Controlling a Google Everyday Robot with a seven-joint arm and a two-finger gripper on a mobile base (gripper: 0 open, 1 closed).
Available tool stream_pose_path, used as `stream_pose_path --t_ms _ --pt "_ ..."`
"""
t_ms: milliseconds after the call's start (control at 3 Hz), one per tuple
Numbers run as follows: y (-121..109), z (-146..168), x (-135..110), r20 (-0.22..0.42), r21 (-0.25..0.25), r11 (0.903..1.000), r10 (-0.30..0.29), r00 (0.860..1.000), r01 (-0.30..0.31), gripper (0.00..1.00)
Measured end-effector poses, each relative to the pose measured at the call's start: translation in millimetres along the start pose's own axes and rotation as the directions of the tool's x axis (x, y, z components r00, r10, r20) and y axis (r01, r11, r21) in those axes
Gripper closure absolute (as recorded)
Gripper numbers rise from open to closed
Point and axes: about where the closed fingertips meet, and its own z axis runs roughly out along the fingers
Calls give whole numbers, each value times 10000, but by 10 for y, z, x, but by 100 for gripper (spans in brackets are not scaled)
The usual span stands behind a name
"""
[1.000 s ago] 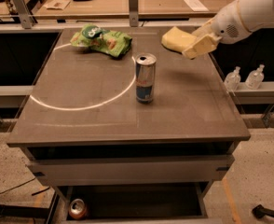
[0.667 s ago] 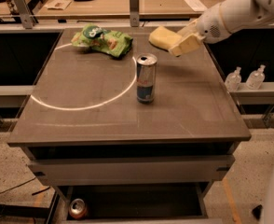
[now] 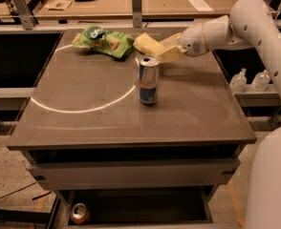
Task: Move sponge near green rice chip bag
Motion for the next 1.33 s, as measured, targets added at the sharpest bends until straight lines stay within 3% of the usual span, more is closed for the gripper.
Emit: stream_pose_path --t_ms 333,667,1000,1333 --pt "-109 347 79 1148 96 9995 278 9930 -291 100" --pt "-152 722 65 1698 267 9992 243 9852 -292 100" --pt "-144 941 34 1831 293 9993 190 9829 -248 100" --pt "-144 938 25 1831 291 9993 190 9829 -248 81"
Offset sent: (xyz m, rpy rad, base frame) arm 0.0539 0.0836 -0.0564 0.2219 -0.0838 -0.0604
